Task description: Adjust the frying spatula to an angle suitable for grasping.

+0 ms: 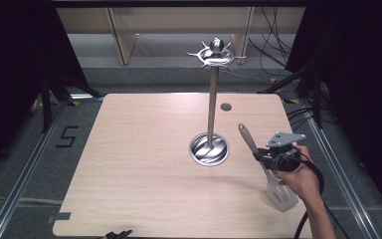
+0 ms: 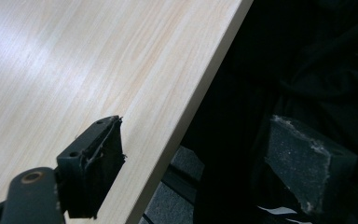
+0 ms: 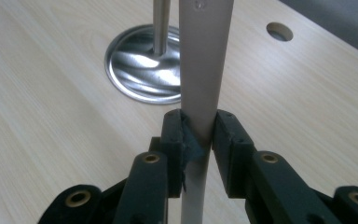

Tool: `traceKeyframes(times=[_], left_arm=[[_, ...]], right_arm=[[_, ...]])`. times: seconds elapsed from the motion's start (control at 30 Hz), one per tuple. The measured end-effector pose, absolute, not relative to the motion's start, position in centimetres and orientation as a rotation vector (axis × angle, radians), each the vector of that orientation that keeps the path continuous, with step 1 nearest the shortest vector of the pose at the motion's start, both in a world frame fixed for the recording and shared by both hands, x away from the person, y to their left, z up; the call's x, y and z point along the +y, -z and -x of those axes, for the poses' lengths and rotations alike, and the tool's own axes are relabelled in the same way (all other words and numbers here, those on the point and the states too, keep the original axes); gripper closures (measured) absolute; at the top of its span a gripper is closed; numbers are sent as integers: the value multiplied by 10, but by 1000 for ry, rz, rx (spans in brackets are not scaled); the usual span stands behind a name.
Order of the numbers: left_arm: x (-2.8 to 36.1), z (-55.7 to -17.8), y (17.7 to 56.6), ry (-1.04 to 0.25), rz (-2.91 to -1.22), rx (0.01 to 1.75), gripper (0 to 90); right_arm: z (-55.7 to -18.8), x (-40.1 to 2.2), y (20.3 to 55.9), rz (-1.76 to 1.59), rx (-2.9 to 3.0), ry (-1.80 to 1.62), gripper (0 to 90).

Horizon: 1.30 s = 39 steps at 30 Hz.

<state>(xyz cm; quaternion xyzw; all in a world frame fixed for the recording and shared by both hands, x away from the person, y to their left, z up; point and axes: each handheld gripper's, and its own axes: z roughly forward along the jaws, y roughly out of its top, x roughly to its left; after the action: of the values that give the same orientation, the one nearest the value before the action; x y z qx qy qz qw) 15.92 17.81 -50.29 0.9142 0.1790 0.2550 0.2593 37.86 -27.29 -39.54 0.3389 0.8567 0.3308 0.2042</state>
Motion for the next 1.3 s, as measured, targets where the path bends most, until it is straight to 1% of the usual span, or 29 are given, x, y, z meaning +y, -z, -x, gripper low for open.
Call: traceKeyframes(times=[0.17, 0.33, 0.47, 0.7, 0.73, 0.83, 0.93, 1.13, 1.2, 1.3], left_arm=[[179, -159, 503, -714, -2466, 489, 179], [178, -159, 503, -686, -2479, 483, 180], [178, -159, 503, -706, -2475, 488, 180], [179, -159, 503, -701, -2461, 490, 179], [178, -160, 504, -682, -2467, 483, 179], [178, -160, 504, -698, -2461, 486, 179], [178, -160, 505, -709, -2459, 498, 179], [177, -160, 506, -721, -2460, 499, 179], [178, -160, 505, -698, -2462, 495, 179], [179, -161, 505, -700, -2470, 491, 179]], right_arm=[[-376, -274, 387, -924, 2339, -976, 752], [-372, -276, 381, -988, 2279, -1039, 753], [-369, -280, 377, -1023, 2245, -1109, 753], [-369, -286, 370, -986, 2201, -1202, 754], [-371, -288, 369, -958, 2181, -1223, 754], [-372, -289, 366, -934, 2145, -1297, 754], [-373, -288, 361, -928, 2107, -1365, 754], [-374, -280, 351, -897, 2101, -1393, 754], [-375, -277, 350, -896, 2082, -1410, 754], [-377, -270, 344, -874, 2099, -1410, 754]])
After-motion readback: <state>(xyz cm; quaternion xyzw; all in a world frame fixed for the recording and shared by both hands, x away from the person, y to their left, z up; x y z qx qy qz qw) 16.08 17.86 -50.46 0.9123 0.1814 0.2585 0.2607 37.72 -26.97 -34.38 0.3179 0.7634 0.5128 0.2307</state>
